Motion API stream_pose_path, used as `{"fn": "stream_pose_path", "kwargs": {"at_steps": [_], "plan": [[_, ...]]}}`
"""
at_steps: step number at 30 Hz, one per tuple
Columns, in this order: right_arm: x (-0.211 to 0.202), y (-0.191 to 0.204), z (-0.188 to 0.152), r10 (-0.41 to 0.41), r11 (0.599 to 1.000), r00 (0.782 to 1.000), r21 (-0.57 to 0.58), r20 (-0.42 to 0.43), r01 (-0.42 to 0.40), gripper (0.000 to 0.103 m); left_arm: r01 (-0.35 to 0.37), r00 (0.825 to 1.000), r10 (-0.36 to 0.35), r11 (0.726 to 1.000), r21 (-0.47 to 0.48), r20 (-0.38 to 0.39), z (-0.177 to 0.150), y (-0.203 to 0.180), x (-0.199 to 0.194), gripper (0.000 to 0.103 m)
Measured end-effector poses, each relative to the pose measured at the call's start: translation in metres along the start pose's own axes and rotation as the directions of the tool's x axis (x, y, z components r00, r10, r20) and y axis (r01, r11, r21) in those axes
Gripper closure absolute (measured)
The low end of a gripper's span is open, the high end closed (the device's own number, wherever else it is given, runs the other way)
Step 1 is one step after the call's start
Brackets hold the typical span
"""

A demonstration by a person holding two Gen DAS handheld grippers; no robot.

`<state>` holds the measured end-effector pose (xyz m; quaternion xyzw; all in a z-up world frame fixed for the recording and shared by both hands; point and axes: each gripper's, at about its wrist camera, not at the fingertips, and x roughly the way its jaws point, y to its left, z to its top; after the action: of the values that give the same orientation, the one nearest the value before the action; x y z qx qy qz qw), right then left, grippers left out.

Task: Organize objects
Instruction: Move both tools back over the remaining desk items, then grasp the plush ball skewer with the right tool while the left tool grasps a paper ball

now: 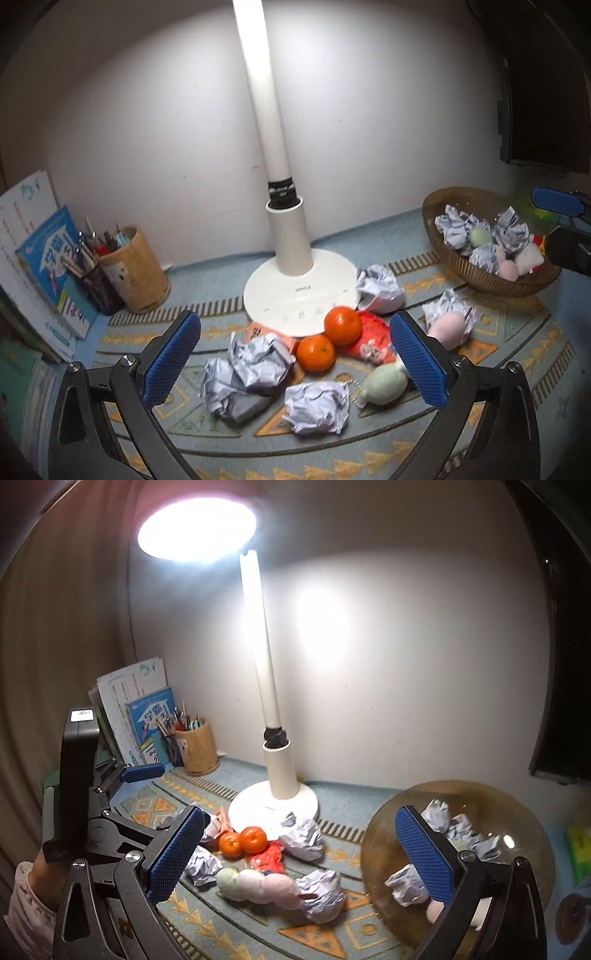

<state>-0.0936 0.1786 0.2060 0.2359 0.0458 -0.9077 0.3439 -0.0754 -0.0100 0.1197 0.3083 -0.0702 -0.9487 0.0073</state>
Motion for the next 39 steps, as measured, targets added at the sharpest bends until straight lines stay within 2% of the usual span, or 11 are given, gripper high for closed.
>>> {"fn": "stream_pose_path", "kwargs": {"at_steps": [4, 9, 16, 26, 27, 28, 29, 30, 32, 34, 39], "plan": [[0.046, 0.028, -0.035, -0.002, 0.993, 0.994, -0.116, -0.111, -0.011, 0.000, -0.007, 0.996, 0.001, 0.998, -0.070, -0.085, -0.043, 0.010, 0.011, 0.000], [0.076, 0.035, -0.065, -0.023, 0.984, 0.990, -0.178, -0.140, -0.002, 0.000, 0.032, 0.990, -0.045, 0.995, -0.093, -0.135, -0.071, -0.002, 0.035, 0.000], [0.101, 0.016, -0.086, -0.016, 0.990, 0.968, -0.138, -0.252, -0.019, 0.000, 0.026, 0.980, -0.054, 0.989, -0.146, -0.193, -0.081, 0.002, 0.056, 0.001], [0.111, 0.021, -0.088, -0.039, 0.982, 0.969, -0.188, -0.245, -0.008, 0.001, 0.113, 0.956, -0.162, 0.972, -0.206, -0.243, -0.079, 0.004, 0.073, 0.002], [0.110, 0.023, -0.088, -0.046, 0.980, 0.970, -0.198, -0.240, -0.002, 0.011, 0.118, 0.955, -0.174, 0.966, -0.230, -0.238, -0.079, 0.006, 0.074, 0.008], [0.109, 0.024, -0.088, -0.058, 0.979, 0.970, -0.205, -0.235, 0.009, 0.037, 0.109, 0.960, -0.166, 0.964, -0.242, -0.227, -0.078, 0.008, 0.073, 0.017], [0.110, 0.023, -0.089, -0.068, 0.979, 0.968, -0.204, -0.240, 0.018, 0.042, 0.125, 0.961, -0.178, 0.962, -0.241, -0.213, -0.078, 0.008, 0.071, 0.045], [0.109, 0.023, -0.089, -0.062, 0.980, 0.968, -0.199, -0.241, 0.013, 0.043, 0.151, 0.959, -0.200, 0.960, -0.235, -0.200, -0.077, 0.006, 0.069, 0.054], [0.103, 0.021, -0.089, -0.045, 0.982, 0.973, -0.188, -0.228, 0.001, 0.052, 0.163, 0.961, -0.204, 0.964, -0.211, -0.189, -0.076, 0.002, 0.066, 0.054], [0.093, 0.016, -0.087, -0.058, 0.986, 0.980, -0.162, -0.189, 0.027, 0.074, 0.147, 0.968, -0.181, 0.970, -0.192, -0.176, -0.074, -0.001, 0.063, 0.055], [0.078, -0.003, -0.081, 0.018, 0.999, 0.990, -0.039, -0.139, -0.024, 0.076, 0.181, 0.971, -0.209, 0.960, -0.215, -0.114, -0.074, 0.007, 0.052, 0.055]]}}
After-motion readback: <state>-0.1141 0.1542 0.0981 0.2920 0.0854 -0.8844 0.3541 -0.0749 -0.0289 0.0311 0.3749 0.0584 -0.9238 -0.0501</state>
